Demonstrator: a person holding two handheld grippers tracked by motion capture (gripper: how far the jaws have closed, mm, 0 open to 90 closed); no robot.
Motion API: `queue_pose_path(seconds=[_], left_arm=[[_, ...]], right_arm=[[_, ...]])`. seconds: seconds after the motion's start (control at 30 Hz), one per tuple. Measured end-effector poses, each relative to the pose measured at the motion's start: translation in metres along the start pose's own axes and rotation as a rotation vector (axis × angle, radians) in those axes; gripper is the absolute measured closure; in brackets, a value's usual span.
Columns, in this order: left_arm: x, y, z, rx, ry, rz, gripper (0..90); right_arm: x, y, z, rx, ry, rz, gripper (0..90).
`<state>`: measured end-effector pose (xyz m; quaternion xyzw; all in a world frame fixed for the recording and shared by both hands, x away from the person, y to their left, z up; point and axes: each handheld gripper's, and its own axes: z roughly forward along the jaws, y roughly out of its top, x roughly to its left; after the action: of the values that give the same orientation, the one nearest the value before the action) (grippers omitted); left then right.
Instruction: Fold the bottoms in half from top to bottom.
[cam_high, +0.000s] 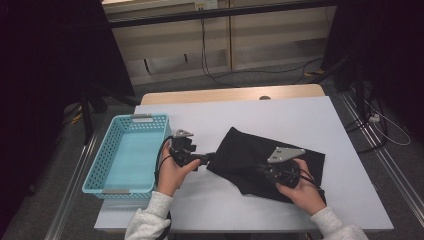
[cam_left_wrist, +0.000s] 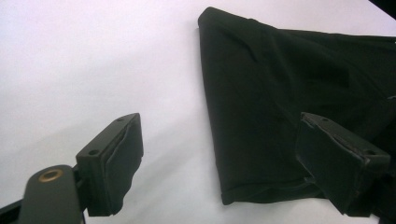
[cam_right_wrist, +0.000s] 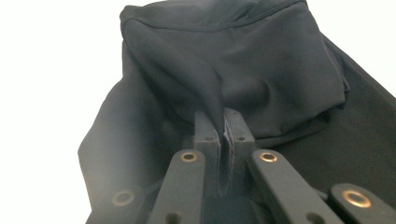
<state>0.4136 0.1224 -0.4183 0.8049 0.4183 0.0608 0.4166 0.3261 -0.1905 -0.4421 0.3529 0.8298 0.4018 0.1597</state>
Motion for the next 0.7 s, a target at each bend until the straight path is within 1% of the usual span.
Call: queue_pose_path(seconds=[0.17, 0.23, 0.3, 0.33, 0.37, 0.47, 0.57, 0.63, 0.7], left_arm=[[0.0, 0.0, 0.001, 0.0, 0.001, -0.003, 15.8], [-0.001, 0.0, 0.002, -0.005, -0.001, -0.008, 15.8], [-0.001, 0.0, 0.002, 0.001, -0.002, 0.001, 15.8], [-0.001, 0.0, 0.002, -0.002, -0.002, -0.003, 15.8], [-0.001, 0.0, 0.002, 0.005, -0.003, 0.005, 15.8], [-0.001, 0.0, 0.002, 0.006, -0.001, 0.004, 15.8], [-0.002, 0.0, 0.002, -0.002, -0.001, -0.002, 15.8], [-0.001, 0.0, 0.002, 0.006, -0.002, 0.005, 15.8], [-0.002, 0.0, 0.003, 0.008, -0.003, 0.004, 15.8]], right_arm=[[0.0, -0.002, -0.002, 0.001, 0.0, 0.0, 86.9], [-0.002, -0.003, -0.006, -0.001, -0.005, 0.0, 86.9], [-0.004, -0.004, -0.011, -0.006, -0.006, 0.006, 86.9], [-0.005, -0.005, -0.013, -0.008, -0.008, 0.008, 86.9], [-0.006, -0.006, -0.015, -0.006, -0.011, 0.009, 86.9], [-0.009, -0.009, -0.019, -0.009, -0.018, 0.018, 86.9], [-0.011, -0.009, -0.02, -0.012, -0.022, 0.022, 86.8], [-0.011, -0.009, -0.02, -0.007, -0.02, 0.019, 86.8], [-0.01, -0.01, -0.019, -0.001, -0.018, 0.014, 86.7]])
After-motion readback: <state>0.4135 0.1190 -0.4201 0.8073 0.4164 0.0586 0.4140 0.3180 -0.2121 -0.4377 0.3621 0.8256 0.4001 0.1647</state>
